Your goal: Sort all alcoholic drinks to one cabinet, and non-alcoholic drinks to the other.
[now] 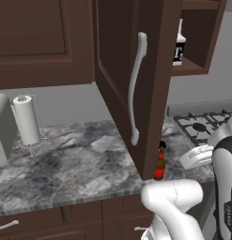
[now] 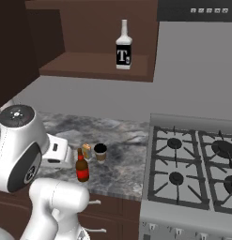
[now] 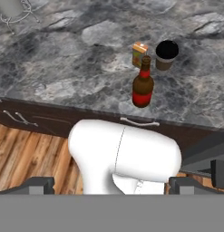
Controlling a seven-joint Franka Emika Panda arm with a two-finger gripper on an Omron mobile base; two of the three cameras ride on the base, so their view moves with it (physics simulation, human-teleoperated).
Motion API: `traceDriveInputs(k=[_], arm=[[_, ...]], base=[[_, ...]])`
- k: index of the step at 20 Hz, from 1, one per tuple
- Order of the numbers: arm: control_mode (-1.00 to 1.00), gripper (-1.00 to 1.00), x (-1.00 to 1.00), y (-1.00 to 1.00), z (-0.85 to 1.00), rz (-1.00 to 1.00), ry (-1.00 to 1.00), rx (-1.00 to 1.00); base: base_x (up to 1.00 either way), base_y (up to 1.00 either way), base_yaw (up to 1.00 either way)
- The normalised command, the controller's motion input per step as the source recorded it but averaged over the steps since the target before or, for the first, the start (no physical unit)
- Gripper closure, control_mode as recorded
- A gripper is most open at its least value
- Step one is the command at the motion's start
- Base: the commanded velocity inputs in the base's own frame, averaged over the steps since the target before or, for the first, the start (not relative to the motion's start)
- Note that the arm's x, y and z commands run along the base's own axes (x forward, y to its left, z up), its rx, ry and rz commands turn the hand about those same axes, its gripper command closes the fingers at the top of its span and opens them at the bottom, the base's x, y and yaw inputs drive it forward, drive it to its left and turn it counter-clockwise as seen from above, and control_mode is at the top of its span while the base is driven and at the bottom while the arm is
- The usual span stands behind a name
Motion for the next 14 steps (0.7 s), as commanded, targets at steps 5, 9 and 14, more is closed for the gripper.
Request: traceDriveInputs(k=[5, 9, 14], arm=[[-1.00, -1.00, 0.12, 0.00, -0.08, 0.00, -0.01, 0.00], [-1.00, -1.00, 0.14, 0.00, -0.13, 0.00, -0.01, 0.00], [-1.00, -1.00, 0.22, 0.00, -0.25, 0.00, 0.00, -0.01]], base=[[0.00, 0.00, 0.00], [0.00, 0.00, 0.00], [0.00, 0.00, 0.00]])
